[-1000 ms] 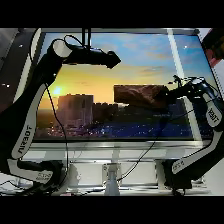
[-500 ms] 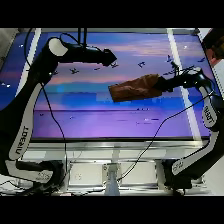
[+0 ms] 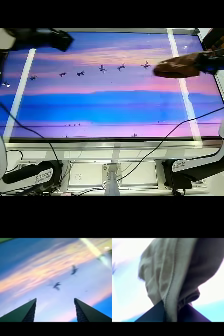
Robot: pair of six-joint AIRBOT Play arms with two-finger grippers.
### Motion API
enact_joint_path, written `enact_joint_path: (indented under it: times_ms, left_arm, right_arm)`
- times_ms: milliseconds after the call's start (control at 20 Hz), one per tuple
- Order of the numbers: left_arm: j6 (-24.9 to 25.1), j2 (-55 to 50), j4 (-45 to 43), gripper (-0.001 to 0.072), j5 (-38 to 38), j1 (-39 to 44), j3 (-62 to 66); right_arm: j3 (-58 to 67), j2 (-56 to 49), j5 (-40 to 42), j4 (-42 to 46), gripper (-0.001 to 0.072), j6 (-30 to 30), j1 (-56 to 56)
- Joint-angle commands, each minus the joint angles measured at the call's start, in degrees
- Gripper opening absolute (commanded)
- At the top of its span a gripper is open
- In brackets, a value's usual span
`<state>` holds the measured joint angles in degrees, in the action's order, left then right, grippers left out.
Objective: Fold the clothes and pants, and hang the long-sleeved shirts on hangers.
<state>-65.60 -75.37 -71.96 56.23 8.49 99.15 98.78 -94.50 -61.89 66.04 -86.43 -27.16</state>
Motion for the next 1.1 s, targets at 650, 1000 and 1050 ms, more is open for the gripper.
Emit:
enact_joint_path:
  times_ms: [650, 1000, 1050]
  left_arm:
    - [0.0, 4.7, -6.7, 0.0509, 5.1, -6.9, 0.0]
    - [0.0, 4.7, -6.6, 0.0509, 5.1, -6.9, 0.0]
    - [0.0, 4.7, -6.6, 0.0509, 5.1, -6.9, 0.0]
  right_arm:
    - [-3.3, 4.0, -27.5, 27.3, 0.0019, -15.4, -33.7]
    - [-20.9, 9.9, -13.5, 30.2, 0.002, -26.0, -35.3]
    - [-21.9, 9.7, -13.3, 30.2, 0.0023, -25.5, -35.3]
